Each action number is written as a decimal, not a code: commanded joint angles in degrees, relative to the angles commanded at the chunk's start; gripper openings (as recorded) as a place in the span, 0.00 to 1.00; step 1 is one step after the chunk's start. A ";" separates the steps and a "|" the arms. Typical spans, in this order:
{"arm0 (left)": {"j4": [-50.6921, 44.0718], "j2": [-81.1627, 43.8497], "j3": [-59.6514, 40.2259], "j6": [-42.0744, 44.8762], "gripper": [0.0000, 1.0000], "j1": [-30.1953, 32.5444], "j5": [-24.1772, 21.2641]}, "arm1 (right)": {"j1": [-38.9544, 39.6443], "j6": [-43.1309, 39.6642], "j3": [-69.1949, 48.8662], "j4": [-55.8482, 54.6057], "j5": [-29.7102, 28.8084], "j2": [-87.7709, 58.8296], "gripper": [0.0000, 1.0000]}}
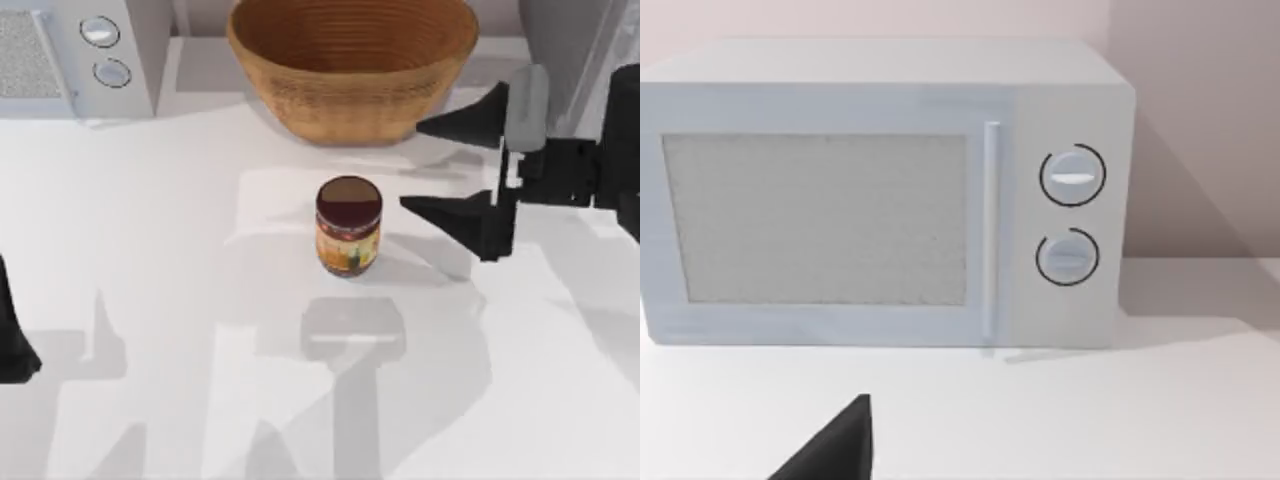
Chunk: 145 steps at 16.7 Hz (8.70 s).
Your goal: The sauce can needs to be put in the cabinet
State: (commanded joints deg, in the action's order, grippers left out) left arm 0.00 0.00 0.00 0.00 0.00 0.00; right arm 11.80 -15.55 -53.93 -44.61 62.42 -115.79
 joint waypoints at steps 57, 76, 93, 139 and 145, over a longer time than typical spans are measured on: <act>0.00 0.00 0.00 0.00 1.00 0.00 0.00 | 8.87 3.26 -17.98 2.16 4.53 -11.90 0.00; 0.00 0.00 0.00 0.00 1.00 0.00 0.00 | 4.50 6.07 -1.82 18.18 -10.21 22.70 0.00; 0.00 0.00 0.00 0.00 1.00 0.00 0.00 | -11.42 15.32 52.68 44.00 -61.23 114.41 0.00; 0.00 0.00 0.00 0.00 1.00 0.00 0.00 | -2.62 16.29 -63.86 72.26 -71.69 26.01 0.00; 0.00 0.00 0.00 0.00 1.00 0.00 0.00 | -5.54 16.49 -76.43 69.84 -69.54 10.29 0.00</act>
State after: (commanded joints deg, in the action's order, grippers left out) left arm 0.00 0.00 0.00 0.00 0.00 0.00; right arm 6.26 0.94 -130.35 25.23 -7.12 -105.51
